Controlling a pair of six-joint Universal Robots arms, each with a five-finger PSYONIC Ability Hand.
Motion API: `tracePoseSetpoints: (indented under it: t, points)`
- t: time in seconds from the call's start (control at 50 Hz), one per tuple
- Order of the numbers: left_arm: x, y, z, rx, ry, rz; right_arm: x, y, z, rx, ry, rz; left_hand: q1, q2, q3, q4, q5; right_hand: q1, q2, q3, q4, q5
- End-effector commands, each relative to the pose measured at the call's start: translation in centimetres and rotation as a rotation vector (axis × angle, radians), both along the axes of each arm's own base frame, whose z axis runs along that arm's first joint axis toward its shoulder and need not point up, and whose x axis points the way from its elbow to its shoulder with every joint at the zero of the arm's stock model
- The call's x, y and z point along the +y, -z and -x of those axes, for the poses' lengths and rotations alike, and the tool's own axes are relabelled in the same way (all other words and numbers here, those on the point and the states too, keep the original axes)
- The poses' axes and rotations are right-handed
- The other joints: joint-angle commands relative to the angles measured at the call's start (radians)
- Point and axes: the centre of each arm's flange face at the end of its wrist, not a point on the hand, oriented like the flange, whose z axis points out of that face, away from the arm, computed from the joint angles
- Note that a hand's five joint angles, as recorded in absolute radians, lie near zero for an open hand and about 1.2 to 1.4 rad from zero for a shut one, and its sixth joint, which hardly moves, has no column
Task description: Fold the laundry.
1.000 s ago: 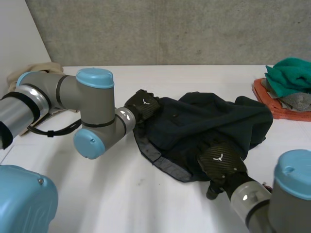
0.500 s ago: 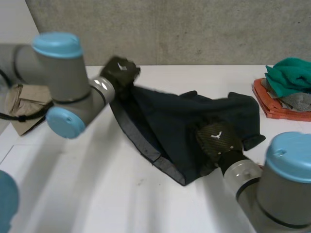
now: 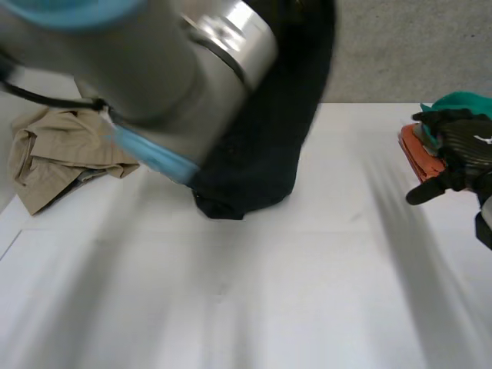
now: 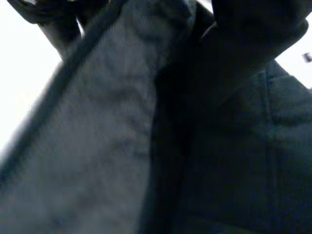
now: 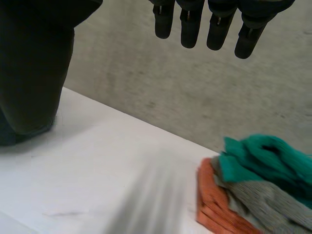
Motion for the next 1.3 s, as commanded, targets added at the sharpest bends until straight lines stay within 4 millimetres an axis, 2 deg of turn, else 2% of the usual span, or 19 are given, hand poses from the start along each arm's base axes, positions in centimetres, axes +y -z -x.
tracePoseSetpoints:
  t: [0.02, 0.06, 0.08, 0.16, 0.22, 0.3, 0.38, 0.52, 0.58, 0.66, 0.7, 0.72, 0.8, 0.9, 0.94, 1.02, 1.04, 1.18, 1.3]
  points:
    - [5.0, 10.0, 4.6, -0.207, 0.172, -0.176, -1.4, 1.3, 2.2, -0.003, 0.079, -0.042, 0.131, 0.083, 0.097, 0.083, 0.109, -0.043, -0.031, -0.032, -0.036, -0.048]
    - [5.8, 11.4, 5.0, -0.236, 0.196, -0.204, -1.8, 1.6, 2.6, 0.000, 0.091, -0.049, -0.183, -0.230, -0.217, -0.230, -0.205, -0.043, -0.031, -0.032, -0.036, -0.048]
    - [6.9, 12.0, 5.3, -0.252, 0.229, -0.219, -2.1, 1.9, 2.9, 0.006, 0.101, -0.057, -0.545, -0.592, -0.579, -0.592, -0.567, -0.043, -0.031, -0.032, -0.036, -0.048]
    - [8.6, 11.0, 5.2, -0.250, 0.298, -0.212, -2.6, 2.5, 3.0, 0.028, 0.099, -0.072, -0.921, -0.968, -0.955, -0.968, -0.943, -0.043, -0.031, -0.032, -0.036, -0.048]
    - [8.2, 9.3, 4.5, -0.232, 0.298, -0.185, -2.7, 2.8, 2.8, 0.048, 0.089, -0.080, -0.933, -0.981, -0.967, -0.980, -0.955, -0.043, -0.031, -0.032, -0.036, -0.048]
    - [5.3, 6.0, 2.1, -0.193, 0.211, -0.144, -2.1, 2.8, 1.9, 0.074, 0.041, -0.104, -0.930, -0.978, -0.964, -0.978, -0.952, -0.043, -0.031, -0.032, -0.036, -0.048]
    - [2.6, 4.0, -0.9, -0.179, 0.107, -0.150, -0.7, 2.8, 0.9, 0.098, -0.004, -0.141, -0.930, -0.978, -0.964, -0.978, -0.952, -0.043, -0.031, -0.032, -0.036, -0.048]
    - [-1.2, 3.7, -6.0, -0.229, -0.031, -0.207, 2.3, 2.3, -1.0, 0.153, -0.103, -0.189, -0.915, -0.963, -0.950, -0.963, -0.937, -0.043, -0.031, -0.032, -0.036, -0.048]
    - [-3.8, 5.4, -7.3, -0.273, -0.075, -0.206, 4.6, 3.3, -1.8, 0.187, -0.159, -0.279, -0.895, -0.942, -0.929, -0.942, -0.917, -0.043, -0.031, -0.032, -0.036, -0.048]
    - [-7.9, 10.5, -8.1, -0.407, -0.137, -0.199, 8.1, 5.8, -3.0, 0.236, -0.247, -0.405, -0.892, -0.939, -0.926, -0.939, -0.914, -0.043, -0.031, -0.032, -0.036, -0.048]
    - [-8.9, 12.2, -8.1, -0.454, -0.154, -0.201, 8.8, 6.5, -3.3, 0.251, -0.268, -0.400, -0.892, -0.939, -0.926, -0.939, -0.914, -0.043, -0.031, -0.032, -0.036, -0.048]
    - [-9.8, 14.1, -8.2, -0.502, -0.166, -0.210, 9.1, 7.2, -3.5, 0.261, -0.275, -0.389, -0.892, -0.939, -0.926, -0.939, -0.914, -0.043, -0.031, -0.032, -0.036, -0.048]
    - [-10.7, 18.2, -8.0, -0.615, -0.168, -0.248, 9.1, 8.7, -3.9, 0.281, -0.264, -0.319, -0.883, -0.931, -0.917, -0.931, -0.905, -0.043, -0.031, -0.032, -0.036, -0.048]
    - [-10.4, 21.6, -7.4, -0.713, -0.135, -0.284, 8.8, 10.2, -4.1, 0.318, -0.242, -0.284, -0.871, -0.919, -0.906, -0.919, -0.893, -0.043, -0.031, -0.032, -0.036, -0.048]
    - [-10.1, 22.1, -7.3, -0.740, -0.126, -0.290, 8.6, 10.6, -4.0, 0.336, -0.226, -0.279, -0.752, -0.799, -0.786, -0.799, -0.774, -0.020, -0.008, -0.009, -0.013, -0.025]
    - [-9.5, 22.1, -7.2, -0.772, -0.123, -0.293, 7.2, 11.1, -3.8, 0.379, -0.185, -0.233, 0.084, 0.036, 0.050, 0.036, 0.062, 1.017, 1.029, 1.028, 1.025, 1.012]
    - [-9.3, 21.4, -7.1, -0.766, -0.136, -0.284, 6.1, 11.2, -3.7, 0.388, -0.168, -0.195, 0.245, 0.198, 0.211, 0.198, 0.223, 1.177, 1.189, 1.188, 1.184, 1.172]
    - [-8.8, 16.9, -8.1, -0.720, -0.249, -0.285, 1.2, 9.1, -4.0, 0.408, -0.118, 0.007, 0.247, 0.199, 0.213, 0.199, 0.225, 1.179, 1.191, 1.190, 1.186, 1.174]
    - [-5.8, 11.5, -9.5, -0.582, -0.286, -0.333, -5.7, 4.4, -5.2, 0.326, -0.074, 0.317, 0.247, 0.199, 0.213, 0.199, 0.225, 1.179, 1.191, 1.190, 1.186, 1.174]
